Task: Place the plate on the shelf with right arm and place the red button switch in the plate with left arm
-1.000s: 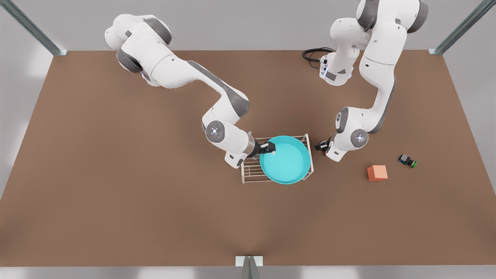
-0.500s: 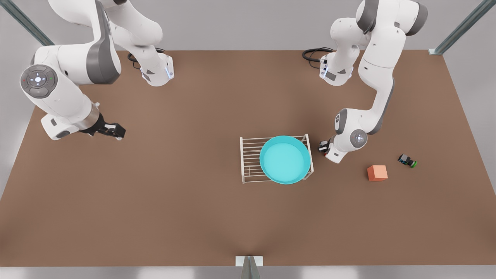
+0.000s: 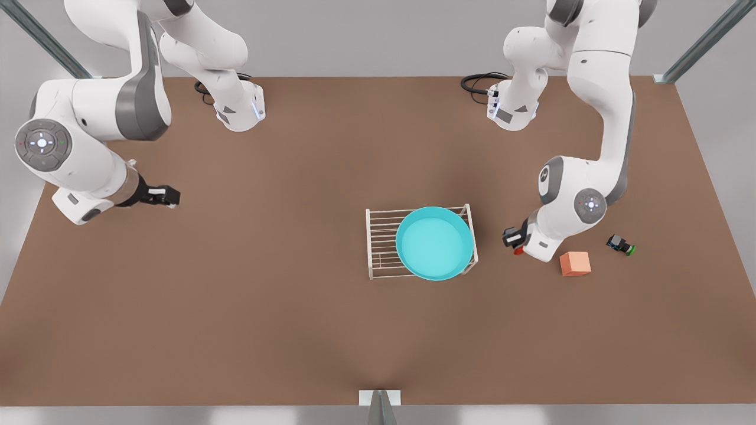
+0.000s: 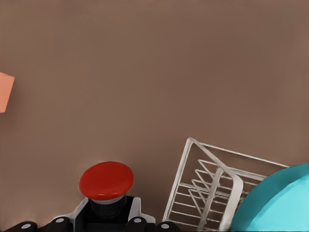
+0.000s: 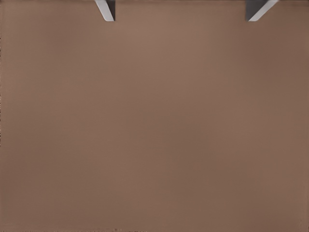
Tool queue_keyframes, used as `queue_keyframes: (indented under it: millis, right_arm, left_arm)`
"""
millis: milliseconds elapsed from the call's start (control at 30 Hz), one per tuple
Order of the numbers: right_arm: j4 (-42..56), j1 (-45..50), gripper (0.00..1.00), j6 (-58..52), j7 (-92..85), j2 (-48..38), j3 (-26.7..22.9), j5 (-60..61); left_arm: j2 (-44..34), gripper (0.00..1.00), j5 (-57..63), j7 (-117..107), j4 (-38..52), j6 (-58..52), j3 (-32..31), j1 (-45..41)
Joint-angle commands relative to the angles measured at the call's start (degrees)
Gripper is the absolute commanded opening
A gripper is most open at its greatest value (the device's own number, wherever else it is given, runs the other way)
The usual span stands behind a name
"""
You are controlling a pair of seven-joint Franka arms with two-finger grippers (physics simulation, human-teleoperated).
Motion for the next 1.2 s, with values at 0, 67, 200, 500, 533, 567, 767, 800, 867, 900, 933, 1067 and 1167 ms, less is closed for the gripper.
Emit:
queue_keyframes:
  millis: [0,67,200,500,533,567,767,800,867,900,933,1067,1167]
  right_arm:
    - [0.5,-0.1,1.00,-0.5,-8.4,-0.1,-0.1,-0.3]
    - [0.5,-0.3,1.00,-0.5,-8.4,0.0,-0.4,-0.2]
    - [0.5,-0.4,1.00,-0.5,-8.4,-0.1,-0.4,-0.1]
    - [0.7,-0.4,1.00,-0.5,-8.4,-0.1,-0.4,0.3]
    - [0.7,-0.4,1.00,-0.5,-8.4,-0.1,-0.4,0.3]
    - [0.7,-0.4,1.00,-0.5,-8.4,-0.1,-0.5,0.3]
    - [1.2,-0.4,1.00,-0.5,-8.4,-0.1,-0.8,0.4]
    - [1.2,-0.4,1.00,-0.5,-8.4,-0.1,-0.8,0.4]
    - [1.2,-0.4,1.00,-0.5,-8.5,-0.1,-1.0,0.4]
    - [1.3,-0.4,1.00,-0.5,-8.5,-0.1,-1.0,0.4]
    - [1.3,-0.4,1.00,-0.5,-8.5,-0.1,-1.3,0.4]
    - [1.5,-0.4,1.00,-0.5,-8.4,-0.1,-1.4,0.4]
    - [1.6,-0.5,1.00,-0.5,-8.4,-0.1,-1.8,0.4]
  left_arm:
    - [-0.2,0.45,-0.5,-14.4,4.8,-16.5,0.0,-1.8]
    - [-0.1,0.45,-0.4,-19.9,9.4,-18.7,-0.1,-3.9]
    - [4.6,0.46,-0.3,-34.0,13.9,-14.0,-3.2,-9.9]
    - [9.2,1.00,-2.5,-33.0,14.2,-1.5,-3.8,-13.1]
    - [9.0,1.00,-2.5,-33.0,14.2,-1.6,-3.8,-13.1]
    - [8.1,1.00,-2.2,-33.0,14.2,-2.6,-3.8,-12.8]
    - [-2.2,1.00,12.8,24.0,24.4,-37.4,-1.0,-3.4]
    - [-3.4,1.00,13.3,27.3,24.7,-37.7,0.1,-3.2]
    - [-3.7,1.00,14.9,32.0,27.9,-43.1,0.1,-3.1]
    - [-3.7,1.00,14.9,37.9,29.5,-44.8,0.1,-2.6]
    - [-3.7,1.00,14.9,43.6,31.4,-46.5,0.1,-1.6]
    - [-1.1,1.00,14.9,44.8,35.4,-48.2,0.1,-0.5]
    - [-1.3,1.00,13.7,44.7,35.4,-49.0,0.1,1.7]
